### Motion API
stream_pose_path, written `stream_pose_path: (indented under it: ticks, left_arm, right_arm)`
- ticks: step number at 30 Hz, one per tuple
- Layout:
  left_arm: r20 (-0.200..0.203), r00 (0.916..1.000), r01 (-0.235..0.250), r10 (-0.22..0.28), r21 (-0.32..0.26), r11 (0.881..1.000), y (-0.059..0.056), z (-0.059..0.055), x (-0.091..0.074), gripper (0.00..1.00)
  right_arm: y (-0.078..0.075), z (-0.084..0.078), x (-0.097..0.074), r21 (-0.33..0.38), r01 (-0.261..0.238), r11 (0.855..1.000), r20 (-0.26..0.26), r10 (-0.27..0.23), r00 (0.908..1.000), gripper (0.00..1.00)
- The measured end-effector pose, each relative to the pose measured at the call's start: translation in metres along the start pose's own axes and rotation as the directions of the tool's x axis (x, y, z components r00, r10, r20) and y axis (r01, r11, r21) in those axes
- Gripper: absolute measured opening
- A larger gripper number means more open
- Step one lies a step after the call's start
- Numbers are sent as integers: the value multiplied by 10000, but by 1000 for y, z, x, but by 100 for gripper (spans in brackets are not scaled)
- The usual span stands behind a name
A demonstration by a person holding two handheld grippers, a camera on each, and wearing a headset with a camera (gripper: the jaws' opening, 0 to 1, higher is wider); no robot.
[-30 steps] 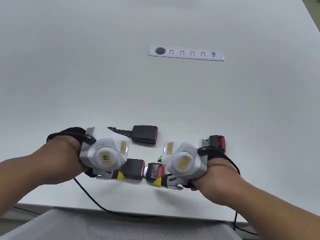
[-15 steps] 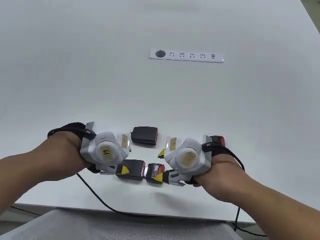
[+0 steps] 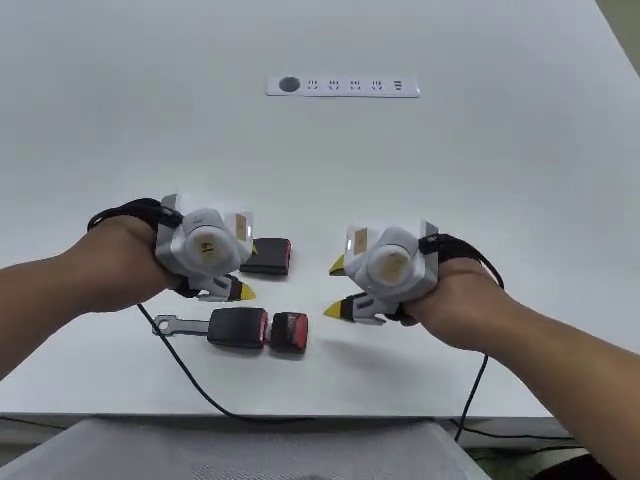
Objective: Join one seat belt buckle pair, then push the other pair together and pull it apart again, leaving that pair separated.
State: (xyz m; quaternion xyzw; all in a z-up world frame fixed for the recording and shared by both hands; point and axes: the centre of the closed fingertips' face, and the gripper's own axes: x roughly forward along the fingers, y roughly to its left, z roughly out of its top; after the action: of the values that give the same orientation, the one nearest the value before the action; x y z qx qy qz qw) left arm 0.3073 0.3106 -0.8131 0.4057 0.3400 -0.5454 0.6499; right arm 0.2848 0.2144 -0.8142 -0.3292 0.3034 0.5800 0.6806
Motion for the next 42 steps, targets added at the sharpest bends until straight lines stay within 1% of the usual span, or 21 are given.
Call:
stream_pose_path:
  ticks: [4, 7, 8, 10, 15, 19, 23, 25, 28, 32, 36, 40, 42]
  left_arm:
    - [-14, 10000, 12, -12, 87, 10000, 10, 1, 3, 36]
    - [-100, 9999, 2, -2, 77, 10000, 18, -2, 7, 36]
    - [-137, 9999, 20, -19, 41, 10000, 20, -3, 8, 36]
    - [-183, 9998, 66, -65, 30, 10000, 21, -6, 8, 38]
    - [-293, 9995, 78, -78, -4, 10000, 24, -10, 9, 38]
    - [-365, 9993, 129, -125, 96, 9999, 24, -10, 11, 38]
    - [-462, 9986, 266, -254, 248, 9993, 24, -13, 14, 38]
    - [-718, 9968, 392, -356, 488, 9980, 22, -18, 17, 39]
    - [-718, 9966, 449, -413, 487, 9978, 22, -19, 19, 39]
    - [-750, 9967, 365, -327, 499, 9981, 23, -21, 22, 36]
    - [-804, 9962, 358, -323, 425, 9985, 26, -24, 24, 34]
    - [-850, 9957, 406, -369, 430, 9982, 28, -28, 27, 31]
    - [-909, 9951, 417, -376, 433, 9982, 29, -29, 28, 32]
  right_arm:
    - [-17, -14, -9, 73, 211, 9998, -143, -210, 9997, 31]
    - [-30, -30, -16, 168, 367, 9992, -337, -361, 9988, 31]
    - [-31, -33, -16, 168, 383, 9991, -378, -376, 9986, 31]
    - [-40, -47, -21, 331, 547, 9980, -584, -527, 9969, 32]
    - [-50, -71, -29, 478, 684, 9965, -922, -638, 9937, 32]
    - [-53, -82, -34, 536, 676, 9963, -1065, -617, 9924, 32]
    - [-55, -89, -33, 457, 704, 9965, -1143, -648, 9913, 31]
    - [-55, -93, -32, 387, 620, 9973, -1220, -569, 9909, 31]
    - [-53, -98, -32, 324, 472, 9984, -1322, -425, 9903, 32]
    - [-54, -106, -28, 258, 353, 9990, -1366, -314, 9901, 33]
    - [-54, -109, -25, 294, 251, 9993, -1355, -209, 9906, 33]
    - [-54, -111, -22, -28, 35, 10000, -1396, -38, 9902, 33]
    - [-55, -112, -21, -15, 0, 10000, -1432, -2, 9897, 33]
